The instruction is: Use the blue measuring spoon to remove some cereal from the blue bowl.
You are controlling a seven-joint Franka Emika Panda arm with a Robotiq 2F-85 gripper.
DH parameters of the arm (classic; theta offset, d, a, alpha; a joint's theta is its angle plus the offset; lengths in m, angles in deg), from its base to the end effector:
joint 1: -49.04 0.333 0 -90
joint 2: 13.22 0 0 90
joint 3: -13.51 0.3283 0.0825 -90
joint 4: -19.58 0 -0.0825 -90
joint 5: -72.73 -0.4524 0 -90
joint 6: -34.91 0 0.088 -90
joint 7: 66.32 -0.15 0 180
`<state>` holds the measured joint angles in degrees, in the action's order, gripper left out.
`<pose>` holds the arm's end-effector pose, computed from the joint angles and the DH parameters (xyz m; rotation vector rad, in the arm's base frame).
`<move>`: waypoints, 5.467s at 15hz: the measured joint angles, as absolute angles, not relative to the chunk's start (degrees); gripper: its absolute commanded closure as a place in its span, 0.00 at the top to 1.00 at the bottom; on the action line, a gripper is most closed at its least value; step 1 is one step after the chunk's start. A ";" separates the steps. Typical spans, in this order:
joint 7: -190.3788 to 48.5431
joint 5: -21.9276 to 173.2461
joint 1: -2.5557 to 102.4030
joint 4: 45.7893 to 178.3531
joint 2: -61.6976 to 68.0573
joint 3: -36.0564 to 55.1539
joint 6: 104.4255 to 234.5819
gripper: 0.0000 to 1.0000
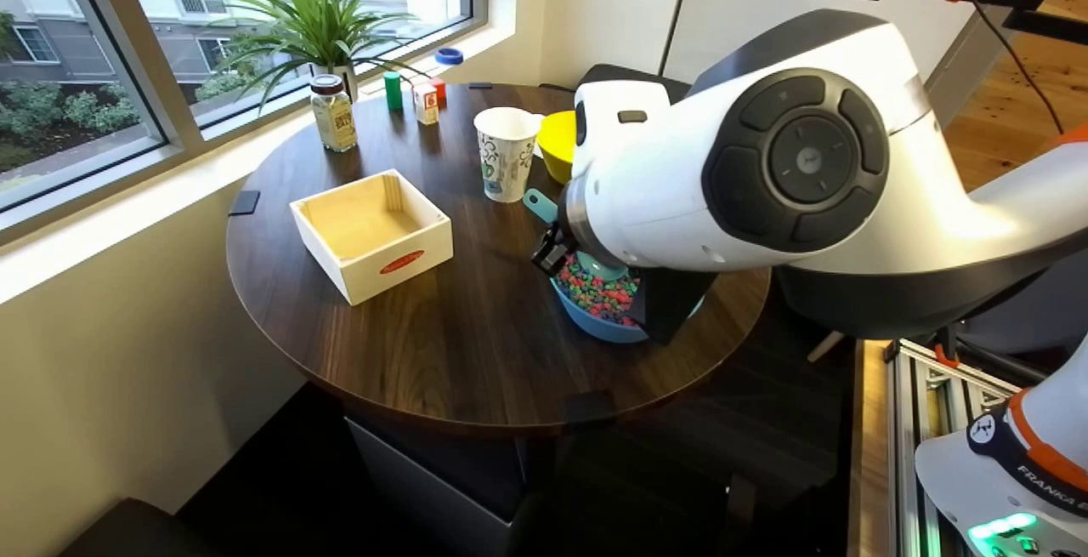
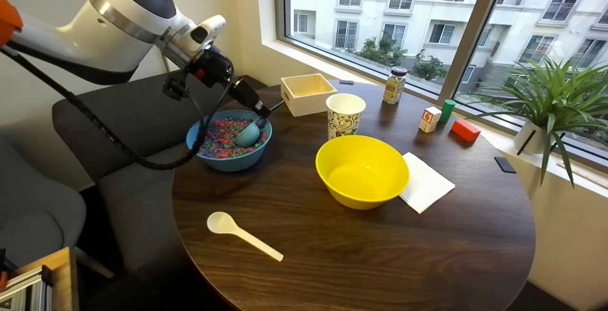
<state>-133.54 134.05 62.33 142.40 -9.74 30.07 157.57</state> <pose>0.5708 0.2475 0.3324 2.4266 -0.0098 0.7834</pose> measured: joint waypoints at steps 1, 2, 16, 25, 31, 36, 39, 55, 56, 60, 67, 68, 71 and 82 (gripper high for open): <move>-133.53 133.14 62.33 142.25 -9.74 29.97 157.59 0.06; -133.50 131.89 62.33 142.05 -9.75 29.85 157.69 0.06; -129.32 117.22 61.30 141.58 -11.21 26.52 165.21 0.06; -128.92 116.21 61.32 141.67 -11.33 26.20 165.47 0.06; -124.41 110.91 60.66 142.33 -11.80 24.94 170.09 0.06; -118.79 105.01 59.67 143.82 -12.51 24.20 175.41 0.06; -114.94 100.02 59.35 144.42 -12.92 23.80 177.09 0.06; -106.50 85.31 57.96 147.34 -19.27 23.36 177.62 0.06; -106.34 84.77 57.61 147.64 -20.09 23.23 177.61 0.06; -104.27 81.07 56.01 149.49 -23.67 22.08 177.61 0.06; -99.87 73.83 52.06 155.91 -31.35 19.02 177.61 0.06; -100.08 73.83 50.83 157.02 -32.21 18.82 177.61 0.06; -101.58 73.83 47.10 159.41 -33.43 18.42 177.61 0.06; -106.89 73.26 41.52 161.53 -29.59 16.78 177.61 0.06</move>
